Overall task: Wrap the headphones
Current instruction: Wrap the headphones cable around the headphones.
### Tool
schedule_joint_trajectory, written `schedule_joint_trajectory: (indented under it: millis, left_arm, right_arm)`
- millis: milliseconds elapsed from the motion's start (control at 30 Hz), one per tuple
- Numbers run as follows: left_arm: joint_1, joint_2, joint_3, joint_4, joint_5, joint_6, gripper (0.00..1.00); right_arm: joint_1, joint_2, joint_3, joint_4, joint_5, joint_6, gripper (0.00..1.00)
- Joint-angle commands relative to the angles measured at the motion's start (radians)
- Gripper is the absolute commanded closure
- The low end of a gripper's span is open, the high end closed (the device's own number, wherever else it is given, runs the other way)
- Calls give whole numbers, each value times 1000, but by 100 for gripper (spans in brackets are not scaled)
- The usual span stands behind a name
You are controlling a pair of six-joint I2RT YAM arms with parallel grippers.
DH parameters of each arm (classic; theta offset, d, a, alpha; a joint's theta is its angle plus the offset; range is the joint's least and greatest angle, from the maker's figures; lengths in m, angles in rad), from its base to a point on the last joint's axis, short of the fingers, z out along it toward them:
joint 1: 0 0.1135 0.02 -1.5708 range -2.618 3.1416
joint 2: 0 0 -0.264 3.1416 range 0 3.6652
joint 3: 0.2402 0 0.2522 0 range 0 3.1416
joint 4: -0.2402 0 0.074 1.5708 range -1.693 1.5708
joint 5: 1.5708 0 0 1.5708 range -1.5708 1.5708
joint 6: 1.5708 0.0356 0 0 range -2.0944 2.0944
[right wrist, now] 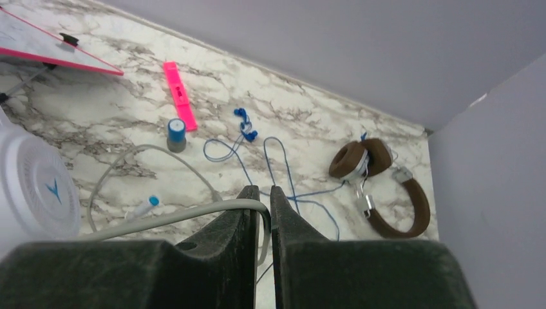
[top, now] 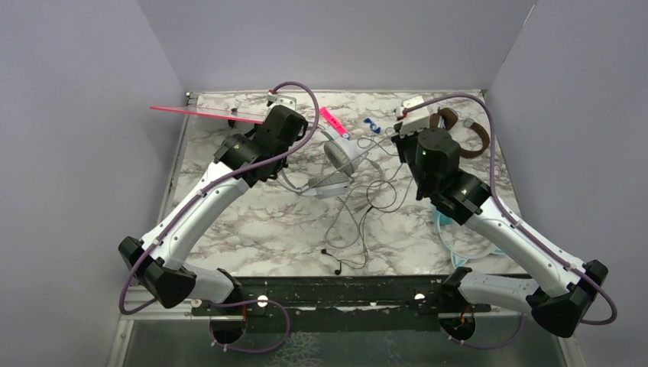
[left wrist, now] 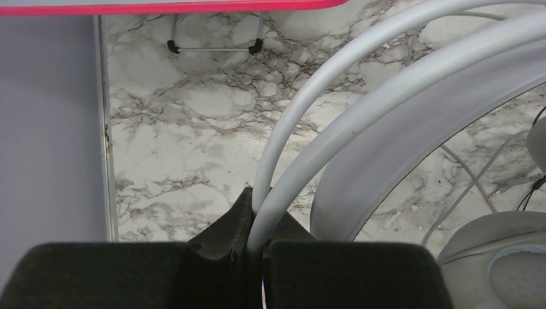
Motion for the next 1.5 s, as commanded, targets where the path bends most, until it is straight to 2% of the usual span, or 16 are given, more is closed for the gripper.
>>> schedule_joint_trajectory:
  millis: [0,100,200,267,433,600,800,900,1033,1200,1300,1467]
  left_arm:
    - [7,-68,-26,-17,108,112,100]
    - [8,-106,-56,32,170,139,100]
    - [7,-117,-58,35,198,158,100]
    - [7,-126,-64,39,214,170,100]
    - [9,-161,-93,63,267,203,100]
    - [7,-233,-129,127,339,235,100]
    - [8,-337,-191,264,514,303,100]
    - [7,-320,-183,261,528,309,100]
    - [7,-291,-177,262,536,308,100]
    - [7,-301,-173,277,536,309,100]
    - [7,-336,-183,305,547,300,100]
    - [7,-400,-180,385,663,289,100]
  right_arm:
    - [-31,42,147,91,-116,-178,83]
    - [-31,101,214,96,-166,-262,85]
    - [-31,140,303,55,-269,-261,89]
    - [-32,167,333,53,-326,-277,95]
    - [-80,263,414,19,-415,-310,97]
    - [-262,354,549,-112,-776,-228,94]
    - [-295,465,635,-249,-1045,-227,94]
    - [-295,488,679,-267,-1144,-196,90]
    - [-294,482,682,-229,-1203,-152,88]
    - [-306,453,556,-100,-1161,-104,90]
    - [-348,458,491,-50,-1247,-51,90]
    - [-368,454,398,58,-1404,40,87]
